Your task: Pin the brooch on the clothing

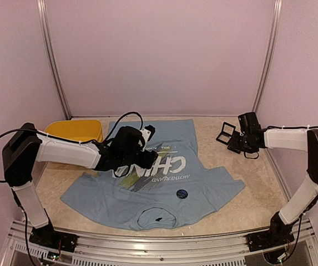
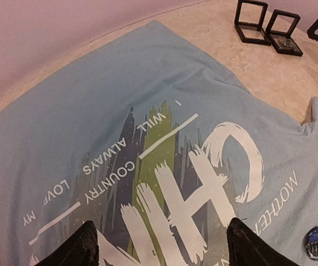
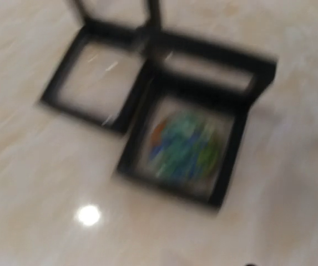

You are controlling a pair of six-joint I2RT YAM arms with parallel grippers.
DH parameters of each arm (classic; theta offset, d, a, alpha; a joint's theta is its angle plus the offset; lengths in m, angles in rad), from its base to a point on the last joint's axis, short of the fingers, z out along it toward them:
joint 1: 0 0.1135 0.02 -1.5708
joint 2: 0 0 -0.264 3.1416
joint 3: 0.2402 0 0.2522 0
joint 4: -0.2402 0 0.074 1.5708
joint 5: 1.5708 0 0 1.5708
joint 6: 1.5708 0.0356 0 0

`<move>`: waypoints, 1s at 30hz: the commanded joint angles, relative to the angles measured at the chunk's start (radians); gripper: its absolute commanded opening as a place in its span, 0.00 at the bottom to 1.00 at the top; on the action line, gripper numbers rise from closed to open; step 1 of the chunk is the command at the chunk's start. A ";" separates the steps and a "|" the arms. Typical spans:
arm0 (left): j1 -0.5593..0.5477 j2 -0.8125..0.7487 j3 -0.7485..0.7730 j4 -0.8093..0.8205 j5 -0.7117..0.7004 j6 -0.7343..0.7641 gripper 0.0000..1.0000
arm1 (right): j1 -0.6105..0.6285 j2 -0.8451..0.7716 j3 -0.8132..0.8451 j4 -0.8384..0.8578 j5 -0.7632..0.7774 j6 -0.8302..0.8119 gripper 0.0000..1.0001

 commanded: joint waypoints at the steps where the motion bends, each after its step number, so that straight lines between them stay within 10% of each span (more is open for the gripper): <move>1: 0.018 -0.068 -0.041 0.019 -0.001 0.049 0.76 | -0.067 0.149 0.107 0.052 -0.047 -0.122 0.64; 30: 0.031 -0.028 -0.062 0.019 0.065 0.085 0.75 | -0.173 0.464 0.333 0.054 -0.237 -0.289 0.61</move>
